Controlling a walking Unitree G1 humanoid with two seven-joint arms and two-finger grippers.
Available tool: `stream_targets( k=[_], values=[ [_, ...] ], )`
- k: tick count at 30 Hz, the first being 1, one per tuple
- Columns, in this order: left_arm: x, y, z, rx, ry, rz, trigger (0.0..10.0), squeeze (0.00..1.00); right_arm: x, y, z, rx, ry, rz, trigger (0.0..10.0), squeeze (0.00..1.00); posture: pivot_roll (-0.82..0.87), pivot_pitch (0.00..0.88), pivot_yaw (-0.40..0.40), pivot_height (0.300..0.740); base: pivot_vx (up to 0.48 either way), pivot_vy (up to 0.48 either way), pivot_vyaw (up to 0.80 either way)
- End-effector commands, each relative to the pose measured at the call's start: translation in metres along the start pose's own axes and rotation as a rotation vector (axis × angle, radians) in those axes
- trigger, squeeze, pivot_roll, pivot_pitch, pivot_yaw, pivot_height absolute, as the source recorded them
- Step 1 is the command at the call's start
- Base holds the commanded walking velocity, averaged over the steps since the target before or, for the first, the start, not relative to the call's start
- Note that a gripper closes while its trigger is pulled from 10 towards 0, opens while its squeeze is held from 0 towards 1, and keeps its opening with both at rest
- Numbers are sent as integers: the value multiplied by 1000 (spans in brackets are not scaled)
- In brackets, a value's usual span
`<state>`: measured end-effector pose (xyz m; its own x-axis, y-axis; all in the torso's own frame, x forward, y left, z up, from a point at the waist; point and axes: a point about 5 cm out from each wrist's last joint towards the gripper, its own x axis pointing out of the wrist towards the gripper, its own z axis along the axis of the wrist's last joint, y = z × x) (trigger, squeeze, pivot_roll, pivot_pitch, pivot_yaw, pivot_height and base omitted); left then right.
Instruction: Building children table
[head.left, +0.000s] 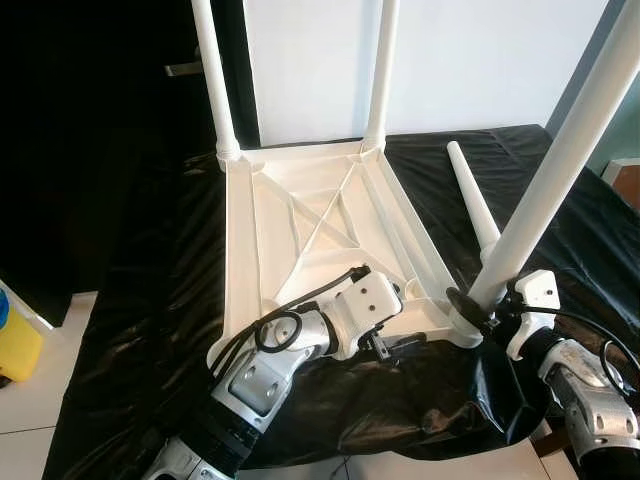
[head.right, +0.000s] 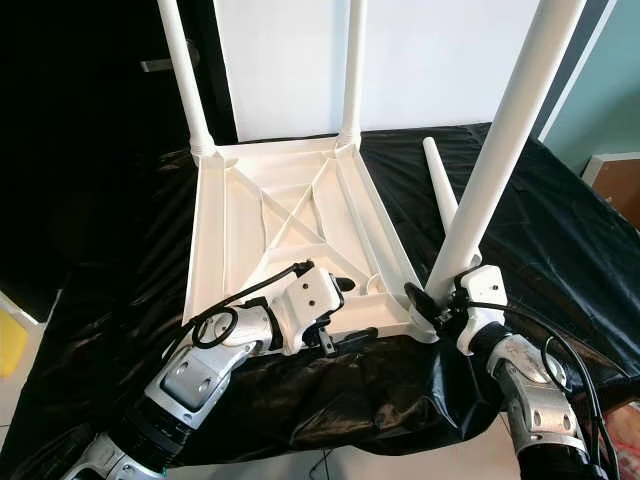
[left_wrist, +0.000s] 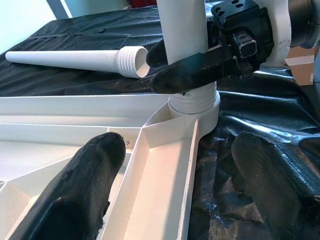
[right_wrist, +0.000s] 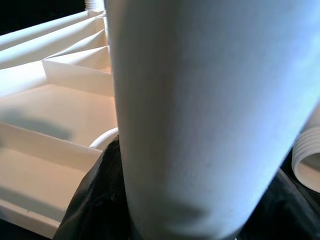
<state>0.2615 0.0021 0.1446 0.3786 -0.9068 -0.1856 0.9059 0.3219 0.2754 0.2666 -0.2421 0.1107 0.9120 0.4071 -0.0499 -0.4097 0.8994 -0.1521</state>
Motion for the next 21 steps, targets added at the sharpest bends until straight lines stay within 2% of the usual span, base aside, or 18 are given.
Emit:
stream_targets(
  k=[1,3,5,8,12,13,15,19,21],
  values=[
    [1,-1,-1,19,8,4,10000,0,-1,5,-8,23,29,-96,10000,0,-74,0,1,740,0,0,0],
    [1,-2,-2,18,9,0,10000,0,0,8,-7,30,27,-218,10000,0,-73,0,0,740,0,0,0],
    [1,-2,-2,18,9,0,10000,0,0,8,-7,30,27,-218,10000,0,-73,0,0,740,0,0,0],
    [1,-3,-3,14,11,0,10000,0,-3,10,-10,42,62,-397,10000,0,-78,0,4,740,0,0,0],
    [2,-3,-3,15,12,-5,10000,0,-4,14,-14,53,87,-471,10000,0,-81,0,5,740,0,0,0],
    [2,-3,-3,15,11,-9,10000,0,-4,19,-17,67,100,-518,10000,0,-83,0,5,740,0,0,0],
    [2,-3,-3,15,11,-9,10000,0,-4,19,-17,67,100,-518,10000,0,-83,0,5,740,0,0,0],
    [5,-4,-1,18,4,-16,10000,0,-1,39,-24,168,133,-772,10000,0,-82,0,0,740,0,0,0],
    [5,-4,-1,18,3,-18,10000,0,0,42,-24,181,140,-814,10000,0,-82,0,0,740,0,0,0]
  ],
)
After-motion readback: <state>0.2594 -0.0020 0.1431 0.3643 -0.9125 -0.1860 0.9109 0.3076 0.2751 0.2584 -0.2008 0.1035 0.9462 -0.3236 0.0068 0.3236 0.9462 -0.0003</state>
